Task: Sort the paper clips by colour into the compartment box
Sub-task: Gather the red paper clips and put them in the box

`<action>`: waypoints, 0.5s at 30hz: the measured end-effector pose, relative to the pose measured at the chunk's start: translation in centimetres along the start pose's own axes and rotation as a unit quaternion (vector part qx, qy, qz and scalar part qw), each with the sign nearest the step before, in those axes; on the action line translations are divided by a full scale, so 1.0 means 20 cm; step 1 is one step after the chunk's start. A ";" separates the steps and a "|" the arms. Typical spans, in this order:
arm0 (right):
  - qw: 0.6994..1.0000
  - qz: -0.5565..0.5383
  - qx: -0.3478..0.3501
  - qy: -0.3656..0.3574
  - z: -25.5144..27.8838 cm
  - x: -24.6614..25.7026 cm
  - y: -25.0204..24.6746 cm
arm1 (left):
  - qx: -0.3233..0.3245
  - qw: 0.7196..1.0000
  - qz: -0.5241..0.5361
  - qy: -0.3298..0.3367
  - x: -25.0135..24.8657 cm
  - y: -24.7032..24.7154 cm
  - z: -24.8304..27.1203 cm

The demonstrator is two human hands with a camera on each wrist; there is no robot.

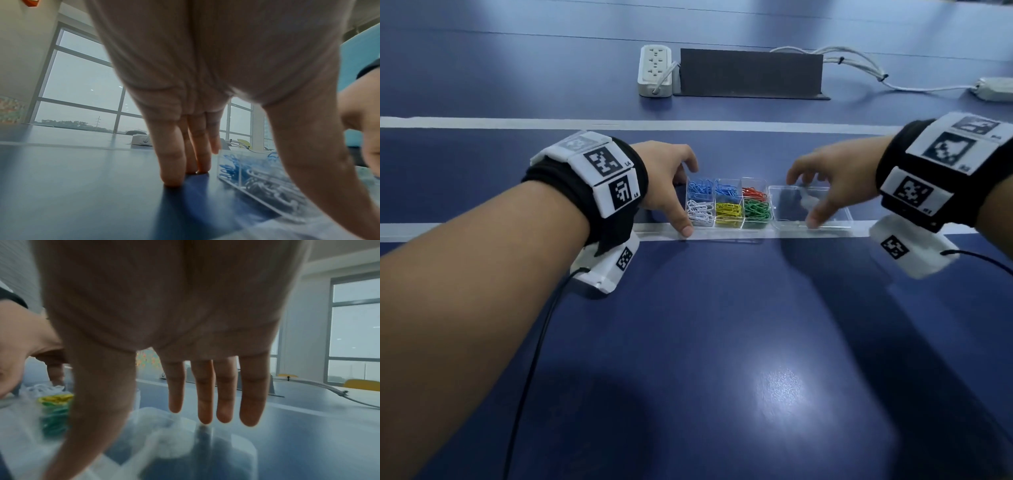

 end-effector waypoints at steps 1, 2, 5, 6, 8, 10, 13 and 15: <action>1.000 0.006 0.020 0.001 0.00 -0.02 0.04 | -0.002 1.000 0.002 0.000 0.01 0.00 0.00; 1.000 0.013 0.019 0.000 0.00 -0.04 0.05 | -0.004 1.000 0.004 0.000 0.01 0.00 0.00; 1.000 0.005 -0.003 0.003 -0.01 -0.09 0.08 | -0.011 1.000 0.007 -0.001 0.02 0.00 -0.01; 1.000 -0.006 -0.008 0.003 -0.01 -0.10 0.07 | -0.015 1.000 0.007 0.000 0.02 0.00 -0.01; 1.000 -0.022 -0.017 0.008 0.00 -0.13 0.05 | -0.025 1.000 0.009 0.001 0.02 0.00 -0.01; 0.998 -0.041 -0.041 0.018 0.00 -0.17 0.00 | -0.030 0.999 0.014 0.002 0.02 0.00 -0.01; 0.991 -0.091 -0.097 -0.002 0.02 -0.14 -0.11 | -0.032 0.999 0.019 0.001 0.03 0.00 0.00; 0.986 -0.123 -0.107 -0.039 0.04 -0.03 -0.15 | -0.033 0.999 0.022 0.000 0.02 0.00 0.00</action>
Point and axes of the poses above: each hand's wrist, its own z-axis away from the middle knuckle, its own y-axis out of the palm, x = y × z, the point moved 8 cm from there along -z, towards the middle knuckle, and after that the axes turned 2 degrees about y, right-handed, at the moved point
